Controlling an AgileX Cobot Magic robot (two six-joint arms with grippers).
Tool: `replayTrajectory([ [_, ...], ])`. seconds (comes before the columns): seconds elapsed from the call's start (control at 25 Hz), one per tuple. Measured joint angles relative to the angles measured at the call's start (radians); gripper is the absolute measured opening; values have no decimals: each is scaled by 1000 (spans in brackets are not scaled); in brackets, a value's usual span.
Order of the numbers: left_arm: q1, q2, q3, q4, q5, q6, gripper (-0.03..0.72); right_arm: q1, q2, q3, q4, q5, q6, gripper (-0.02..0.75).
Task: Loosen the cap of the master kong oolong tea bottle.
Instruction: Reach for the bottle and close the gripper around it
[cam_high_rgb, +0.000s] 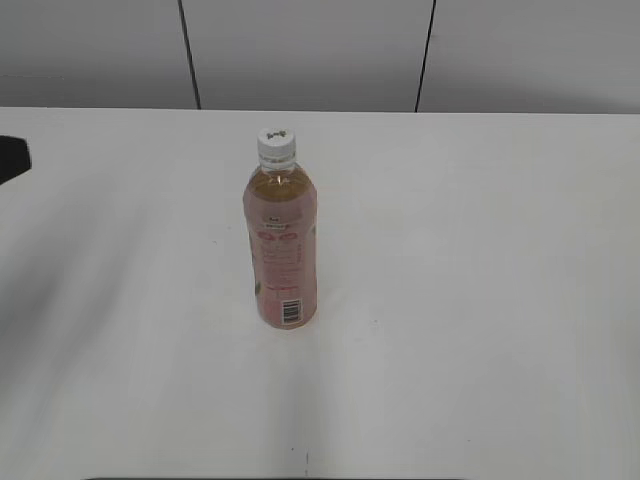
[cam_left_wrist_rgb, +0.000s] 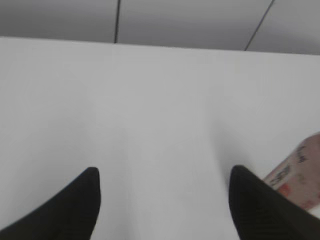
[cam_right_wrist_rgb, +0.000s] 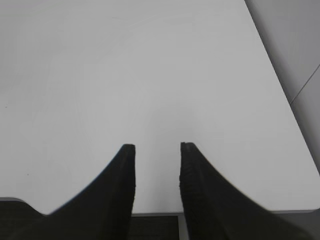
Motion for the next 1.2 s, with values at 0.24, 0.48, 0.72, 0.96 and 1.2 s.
replayTrajectory([
  [0.24, -327, 1, 141, 113, -396, -145, 490, 0, 0, 0, 0, 0, 0, 242],
  [0.48, -423, 37, 286, 158, -583, -153, 498, 0, 0, 0, 1, 0, 0, 242],
  [0.72, -424, 173, 288, 328, -726, -183, 551, 0, 0, 0, 1, 0, 0, 242],
  [0.96, -424, 454, 288, 526, -1017, -336, 561, 0, 0, 0, 1, 0, 0, 242],
  [1.2, -424, 814, 286, 588, -1333, -355, 562, 0, 0, 0, 1, 0, 0, 242],
])
